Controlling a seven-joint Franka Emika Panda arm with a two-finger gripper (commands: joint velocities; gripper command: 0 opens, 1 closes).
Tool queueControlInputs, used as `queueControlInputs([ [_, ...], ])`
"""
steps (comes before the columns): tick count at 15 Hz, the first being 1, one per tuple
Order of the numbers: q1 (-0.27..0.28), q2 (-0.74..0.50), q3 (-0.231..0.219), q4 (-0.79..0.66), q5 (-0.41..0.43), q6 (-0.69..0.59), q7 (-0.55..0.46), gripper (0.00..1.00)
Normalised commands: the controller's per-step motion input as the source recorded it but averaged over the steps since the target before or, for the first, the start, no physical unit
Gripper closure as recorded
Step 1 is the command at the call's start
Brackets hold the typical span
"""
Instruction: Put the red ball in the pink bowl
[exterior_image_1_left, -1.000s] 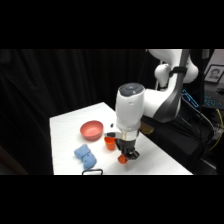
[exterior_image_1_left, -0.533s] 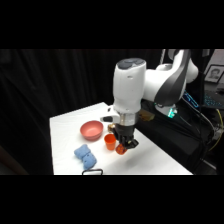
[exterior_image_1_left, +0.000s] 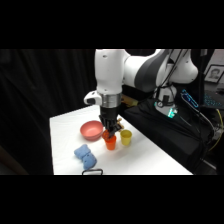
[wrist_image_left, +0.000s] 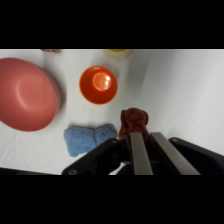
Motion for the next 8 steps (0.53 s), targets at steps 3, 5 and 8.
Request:
queueControlInputs([
  [3,-0.194,-0.05,-0.056,0.18,0.1,-0.2,-0.37,0.97],
  [5,-0.174,-0.02,-0.053,0.21,0.126,-0.21,-0.37,0.97],
  [8,-0.16,0.03,-0.057,0.23,0.133,-0.2,-0.36,0.96],
])
